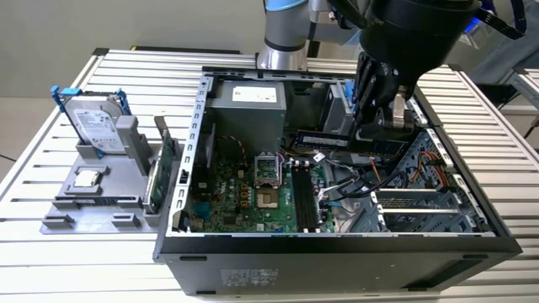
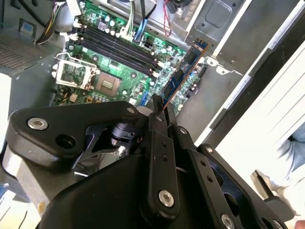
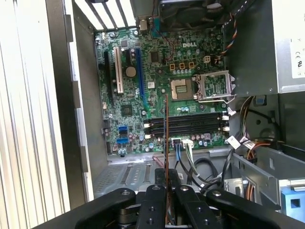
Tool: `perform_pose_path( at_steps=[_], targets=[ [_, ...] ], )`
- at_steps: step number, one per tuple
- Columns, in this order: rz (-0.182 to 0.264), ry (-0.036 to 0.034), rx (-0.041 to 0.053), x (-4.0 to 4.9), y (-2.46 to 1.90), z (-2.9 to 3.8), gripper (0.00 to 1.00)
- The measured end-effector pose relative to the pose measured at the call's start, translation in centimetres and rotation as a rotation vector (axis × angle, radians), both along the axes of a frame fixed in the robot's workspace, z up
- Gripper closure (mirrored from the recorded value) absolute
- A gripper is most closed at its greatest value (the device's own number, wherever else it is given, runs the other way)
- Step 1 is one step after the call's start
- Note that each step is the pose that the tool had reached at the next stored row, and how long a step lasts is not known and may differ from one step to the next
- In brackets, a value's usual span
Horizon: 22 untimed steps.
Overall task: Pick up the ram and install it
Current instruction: 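Insert the ram into the slot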
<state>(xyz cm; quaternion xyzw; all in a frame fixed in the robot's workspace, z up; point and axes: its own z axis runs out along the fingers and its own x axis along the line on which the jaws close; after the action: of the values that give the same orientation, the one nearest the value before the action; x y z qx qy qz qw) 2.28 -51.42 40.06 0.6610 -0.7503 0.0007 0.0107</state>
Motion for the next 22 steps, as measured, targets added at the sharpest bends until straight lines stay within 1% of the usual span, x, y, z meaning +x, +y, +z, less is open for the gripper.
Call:
perform_pose_path(
  at_steps=[5,7,22],
  targets=[
    [-0.019,0.0000,0.0001,0.00,0.00,-0.01,1.00],
    [-0.063,0.0000,0.0001,0.00,0.00,-0.01,1.00],
    [-0.241,0.0000,-0.0001,0.00,0.00,-0.03,1.00]
  ],
)
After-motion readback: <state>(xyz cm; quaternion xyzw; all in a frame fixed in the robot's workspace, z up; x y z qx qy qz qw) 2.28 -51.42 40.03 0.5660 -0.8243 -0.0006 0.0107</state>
